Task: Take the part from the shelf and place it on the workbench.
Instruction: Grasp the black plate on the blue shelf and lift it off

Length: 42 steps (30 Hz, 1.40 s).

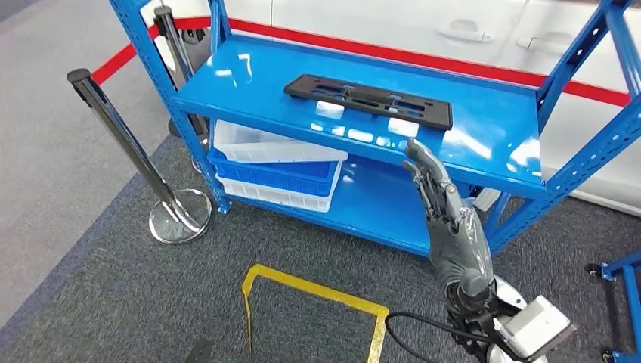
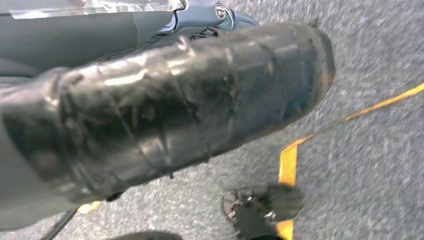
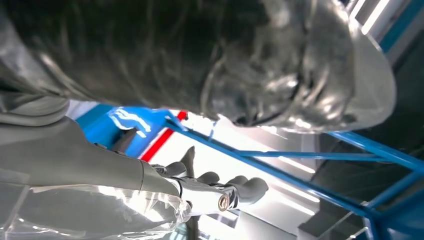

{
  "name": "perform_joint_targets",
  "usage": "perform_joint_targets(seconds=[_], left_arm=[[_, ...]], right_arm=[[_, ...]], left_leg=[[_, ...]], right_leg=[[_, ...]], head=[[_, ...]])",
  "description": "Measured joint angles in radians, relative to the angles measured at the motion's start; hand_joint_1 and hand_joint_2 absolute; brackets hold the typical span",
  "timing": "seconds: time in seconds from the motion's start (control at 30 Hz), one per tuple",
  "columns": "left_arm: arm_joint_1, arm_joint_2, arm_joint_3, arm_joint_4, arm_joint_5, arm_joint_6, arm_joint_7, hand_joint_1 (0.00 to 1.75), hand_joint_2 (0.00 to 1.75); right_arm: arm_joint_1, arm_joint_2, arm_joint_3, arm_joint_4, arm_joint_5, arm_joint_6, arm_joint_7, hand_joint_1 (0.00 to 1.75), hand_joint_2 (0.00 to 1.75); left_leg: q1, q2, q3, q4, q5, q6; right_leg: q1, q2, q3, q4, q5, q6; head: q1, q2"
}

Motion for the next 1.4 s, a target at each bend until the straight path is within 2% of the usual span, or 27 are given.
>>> perform_joint_targets(seconds=[0.03, 0.1, 0.13, 0.17, 0.2, 0.27, 0.33, 0.43, 0.5, 0.57, 0.63, 0.67, 0.7, 0.77, 0.8, 0.83, 0.9, 1.0, 1.07, 1.13, 1.17, 1.2, 1.23, 1.27, 1.3, 1.37, 1.4], left_arm=[[-0.002, 0.000, 0.000, 0.000, 0.000, 0.000, 0.000, 0.00, 0.00], [-0.006, 0.000, 0.000, 0.000, -0.001, 0.000, 0.000, 0.00, 0.00], [-0.006, 0.000, 0.000, 0.000, -0.002, 0.000, 0.000, 0.00, 0.00], [-0.004, 0.000, 0.000, 0.000, -0.003, -0.001, 0.000, 0.00, 0.00], [-0.003, -0.001, -0.001, 0.000, -0.004, -0.001, 0.000, 0.00, 0.00], [-0.001, -0.003, -0.001, 0.000, -0.005, -0.001, 0.001, 0.00, 0.00], [-0.004, -0.004, -0.002, 0.000, -0.006, -0.001, 0.001, 0.00, 0.00], [-0.006, -0.003, -0.002, 0.000, -0.006, -0.001, 0.001, 0.00, 0.00], [-0.007, -0.003, -0.003, 0.000, -0.006, -0.001, 0.001, 0.00, 0.00], [-0.009, -0.004, -0.005, 0.000, -0.006, -0.001, 0.001, 0.00, 0.00], [-0.010, -0.005, -0.007, 0.000, -0.006, -0.001, 0.001, 0.00, 0.00], [-0.009, -0.005, -0.007, 0.000, -0.006, -0.001, 0.002, 0.00, 0.00], [-0.007, -0.005, -0.008, 0.000, -0.006, -0.001, 0.002, 0.00, 0.00], [-0.007, -0.005, -0.008, 0.000, -0.006, -0.001, 0.003, 0.00, 0.00], [-0.008, -0.005, -0.009, 0.000, -0.006, -0.001, 0.003, 0.00, 0.00], [-0.009, -0.005, -0.011, 0.000, -0.006, -0.001, 0.003, 0.00, 0.00], [-0.009, -0.005, -0.014, 0.000, -0.006, -0.001, 0.004, 0.00, 0.00], [-0.007, -0.006, -0.017, 0.000, -0.005, -0.002, 0.005, 0.00, 0.00], [-0.013, -0.006, -0.019, 0.000, -0.005, -0.003, 0.006, 0.00, 0.00], [-0.017, -0.006, -0.020, 0.000, -0.004, -0.003, 0.006, 0.00, 0.00], [-0.016, -0.006, -0.021, 0.000, -0.004, -0.003, 0.006, 0.00, 0.00], [-0.015, -0.006, -0.021, 0.000, -0.003, -0.003, 0.006, 0.00, 0.00], [-0.014, -0.007, -0.021, 0.000, -0.003, -0.003, 0.006, 0.00, 0.00], [-0.013, -0.007, -0.022, 0.000, -0.003, -0.004, 0.006, 0.00, 0.00], [-0.013, -0.008, -0.022, 0.000, -0.003, -0.004, 0.006, 0.00, 0.00], [-0.016, -0.008, -0.022, 0.000, -0.002, -0.004, 0.006, 0.00, 0.00], [-0.017, -0.008, -0.022, 0.000, -0.001, -0.005, 0.006, 0.00, 0.00]], right_arm=[[-0.001, 0.000, 0.000, 0.001, -0.002, 0.000, 0.000, 0.00, 0.00], [0.000, -0.001, 0.000, 0.002, -0.005, 0.000, 0.001, 0.00, 0.00], [0.002, -0.001, 0.000, 0.002, -0.006, 0.000, 0.001, 0.00, 0.00], [0.003, -0.001, 0.000, 0.003, -0.006, 0.000, 0.002, 0.00, 0.00], [0.003, -0.001, 0.000, 0.004, -0.006, 0.000, 0.002, 0.00, 0.00], [0.003, -0.001, 0.000, 0.005, -0.006, 0.000, 0.003, 0.00, 0.00], [0.003, -0.001, 0.000, 0.007, -0.007, 0.000, 0.004, 0.00, 0.00], [0.005, -0.001, 0.000, 0.008, -0.008, 0.000, 0.004, 0.00, 0.00], [0.005, -0.001, -0.001, 0.008, -0.008, 0.000, 0.004, 0.00, 0.00], [0.004, -0.001, -0.001, 0.008, -0.009, 0.000, 0.004, 0.00, 0.00], [0.003, -0.001, 0.000, 0.009, -0.010, 0.001, 0.004, 0.00, 0.00], [0.004, -0.001, 0.000, 0.009, -0.010, 0.001, 0.004, 0.00, 0.00], [0.004, -0.001, 0.000, 0.010, -0.011, 0.001, 0.004, 0.00, 0.00], [0.004, -0.001, 0.000, 0.010, -0.011, 0.001, 0.005, 0.00, 0.00], [0.003, -0.001, 0.000, 0.011, -0.011, 0.001, 0.005, 0.00, 0.00], [0.003, -0.001, 0.000, 0.011, -0.011, 0.001, 0.005, 0.00, 0.00], [0.004, -0.001, 0.000, 0.013, -0.012, 0.001, 0.006, 0.00, 0.00], [0.001, -0.002, -0.001, 0.016, -0.013, 0.001, 0.006, 0.00, 0.00], [-0.002, -0.002, -0.002, 0.019, -0.014, 0.001, 0.006, 0.00, 0.00], [-0.002, -0.002, -0.002, 0.023, -0.016, 0.002, 0.006, 0.00, 0.00], [-0.001, -0.002, -0.002, 0.026, -0.017, 0.003, 0.006, 0.00, 0.00], [-0.001, -0.002, -0.002, 0.028, -0.018, 0.004, 0.006, 0.00, 0.00], [-0.001, -0.003, -0.002, 0.030, -0.018, 0.005, 0.006, 0.00, 0.00], [-0.001, -0.003, -0.002, 0.032, -0.019, 0.006, 0.006, 0.00, 0.00], [-0.001, -0.003, -0.002, 0.033, -0.019, 0.006, 0.006, 0.00, 0.00], [-0.001, -0.003, -0.002, 0.036, -0.020, 0.007, 0.006, 0.00, 0.00], [0.000, -0.003, -0.002, 0.037, -0.020, 0.007, 0.006, 0.00, 0.00]], left_leg=[[0.002, 0.000, 0.010, -0.005, -0.003, 0.003], [0.001, -0.001, 0.021, -0.005, -0.013, 0.008], [0.001, -0.002, 0.027, -0.004, -0.020, 0.008], [0.001, -0.003, 0.035, -0.003, -0.028, 0.007], [0.003, -0.004, 0.044, 0.000, -0.037, 0.005], [0.005, -0.006, 0.063, 0.006, -0.058, -0.003], [0.005, -0.008, 0.066, 0.016, -0.075, -0.016], [0.002, -0.008, 0.066, 0.023, -0.089, -0.033], [0.003, -0.006, 0.060, 0.053, -0.101, -0.042], [0.008, -0.002, 0.006, 0.152, -0.132, -0.053], [0.013, -0.001, -0.074, 0.264, -0.166, -0.061], [0.014, -0.001, -0.100, 0.285, -0.162, -0.061], [0.013, -0.001, -0.109, 0.272, -0.136, -0.059], [0.011, -0.001, -0.082, 0.161, -0.044, -0.047], [0.007, -0.001, -0.067, 0.111, -0.016, -0.039], [0.001, -0.001, -0.055, 0.069, -0.005, -0.030], [-0.008, -0.001, -0.046, 0.038, -0.009, -0.017], [-0.002, -0.001, -0.009, 0.006, -0.005, -0.006], [0.001, -0.002, 0.010, 0.000, -0.011, 0.001], [-0.001, -0.003, 0.020, 0.000, -0.021, 0.006], [-0.001, -0.003, 0.026, 0.001, -0.027, 0.006], [-0.001, -0.003, 0.034, 0.003, -0.035, 0.005], [0.000, -0.004, 0.044, 0.005, -0.043, 0.003], [0.001, -0.004, 0.053, 0.008, -0.053, 0.000], [0.002, -0.005, 0.062, 0.013, -0.063, -0.005], [0.001, -0.006, 0.063, 0.020, -0.080, -0.018], [0.000, -0.006, 0.062, 0.025, -0.084, -0.025]], right_leg=[[-0.002, 0.000, -0.026, 0.048, -0.016, 0.003], [-0.004, 0.000, -0.103, 0.162, -0.058, 0.010], [-0.005, 0.000, -0.138, 0.200, -0.069, 0.014], [-0.006, 0.000, -0.159, 0.207, -0.063, 0.016], [-0.007, 0.000, -0.163, 0.182, -0.035, 0.019], [-0.010, 0.000, -0.137, 0.068, 0.058, 0.022], [-0.008, 0.001, -0.120, -0.013, 0.098, 0.012], [-0.007, 0.002, -0.115, -0.025, 0.094, -0.016], [-0.011, 0.002, -0.099, -0.029, 0.087, -0.027], [-0.012, 0.000, -0.083, -0.033, 0.077, -0.033], [-0.010, -0.001, -0.072, -0.033, 0.066, -0.035], [-0.009, 0.000, -0.065, -0.033, 0.059, -0.035], [-0.007, 0.001, -0.055, -0.033, 0.051, -0.035], [-0.005, 0.002, -0.033, -0.035, 0.035, -0.033], [-0.005, 0.002, -0.023, -0.038, 0.030, -0.031], [-0.006, 0.002, -0.018, -0.041, 0.026, -0.027], [-0.007, 0.002, -0.008, -0.046, 0.023, -0.016], [-0.003, 0.001, -0.005, -0.015, 0.013, -0.003], [-0.005, 0.001, -0.051, 0.070, -0.020, 0.002], [-0.005, 0.000, -0.125, 0.174, -0.058, 0.007], [-0.005, 0.000, -0.152, 0.200, -0.062, 0.009], [-0.005, 0.000, -0.165, 0.195, -0.048, 0.010], [-0.006, 0.000, -0.162, 0.159, -0.014, 0.011], [-0.007, 0.000, -0.149, 0.101, 0.034, 0.010], [-0.006, 0.000, -0.136, 0.048, 0.067, 0.009], [-0.003, 0.000, -0.121, -0.014, 0.096, -0.002], [-0.001, 0.000, -0.121, -0.017, 0.090, -0.009]], head=[[0.001, 0.000], [0.004, 0.000], [0.004, 0.000], [0.004, 0.000], [0.004, 0.000], [0.005, 0.000], [0.006, 0.000], [0.005, 0.000], [0.004, 0.000], [0.001, 0.000], [-0.001, 0.000], [-0.001, 0.000], [-0.001, 0.000], [-0.001, 0.000], [0.001, 0.000], [0.000, 0.000], [-0.002, 0.000], [-0.004, 0.000], [-0.002, 0.000], [-0.001, 0.000], [-0.001, 0.000], [-0.001, 0.000], [-0.001, 0.000], [-0.001, 0.000], [0.000, 0.000], [0.001, 0.000], [0.002, 0.000]])
